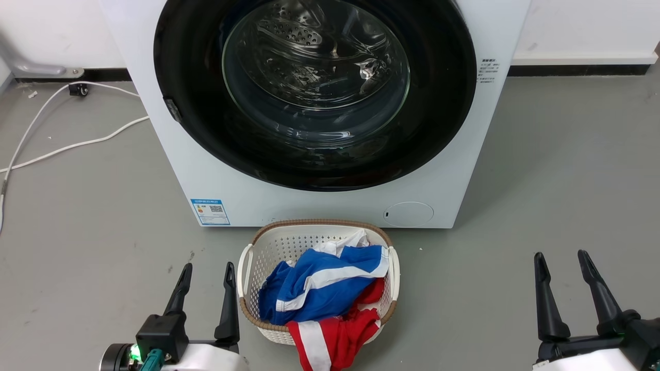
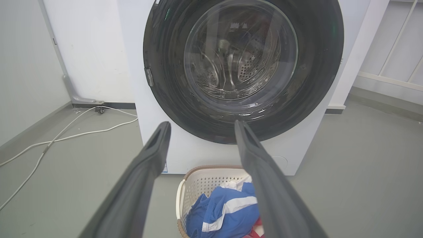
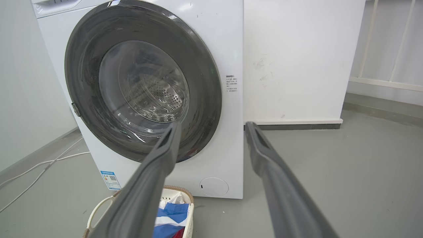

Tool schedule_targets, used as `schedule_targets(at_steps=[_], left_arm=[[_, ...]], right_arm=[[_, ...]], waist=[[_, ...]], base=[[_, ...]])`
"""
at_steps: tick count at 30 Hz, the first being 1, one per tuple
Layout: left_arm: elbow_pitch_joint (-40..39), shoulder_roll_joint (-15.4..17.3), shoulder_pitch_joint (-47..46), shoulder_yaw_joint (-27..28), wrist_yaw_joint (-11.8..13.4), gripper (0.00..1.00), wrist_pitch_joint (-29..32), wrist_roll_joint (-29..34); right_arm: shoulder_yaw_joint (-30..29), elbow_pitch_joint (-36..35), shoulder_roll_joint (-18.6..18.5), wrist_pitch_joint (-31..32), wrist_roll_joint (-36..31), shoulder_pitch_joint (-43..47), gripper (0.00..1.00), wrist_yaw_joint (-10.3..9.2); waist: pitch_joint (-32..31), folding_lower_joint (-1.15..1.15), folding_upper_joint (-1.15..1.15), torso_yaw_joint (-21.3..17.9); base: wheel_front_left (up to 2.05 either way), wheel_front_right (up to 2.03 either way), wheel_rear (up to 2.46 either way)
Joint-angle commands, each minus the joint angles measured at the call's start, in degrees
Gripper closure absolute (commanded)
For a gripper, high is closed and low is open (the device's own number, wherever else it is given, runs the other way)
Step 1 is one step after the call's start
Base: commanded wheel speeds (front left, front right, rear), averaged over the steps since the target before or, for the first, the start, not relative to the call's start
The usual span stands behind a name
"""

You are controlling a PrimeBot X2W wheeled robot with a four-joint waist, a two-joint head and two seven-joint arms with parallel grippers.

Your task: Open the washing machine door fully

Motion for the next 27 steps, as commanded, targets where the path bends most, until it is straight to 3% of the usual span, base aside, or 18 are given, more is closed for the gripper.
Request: schedule_targets(at_steps=[1, 27], left_arm=[[0.02, -0.05, 0.48, -0.01, 0.10, 0.00, -0.36, 0.80], [1.25, -0.07, 0.40, -0.21, 0.96, 0.00, -0.57, 0.88]], right_arm=[[-0.03, -0.38, 0.05, -0.40, -0.90, 0.75, 0.00, 0.00], [-0.27, 0.92, 0.05, -0.58, 1.16, 1.10, 0.00, 0.00]], waist=[[0.01, 0.00, 0.00, 0.01], [0.07, 0.00, 0.00, 0.08]], base=[[0.00, 0.00, 0.00], [0.00, 0.00, 0.00]])
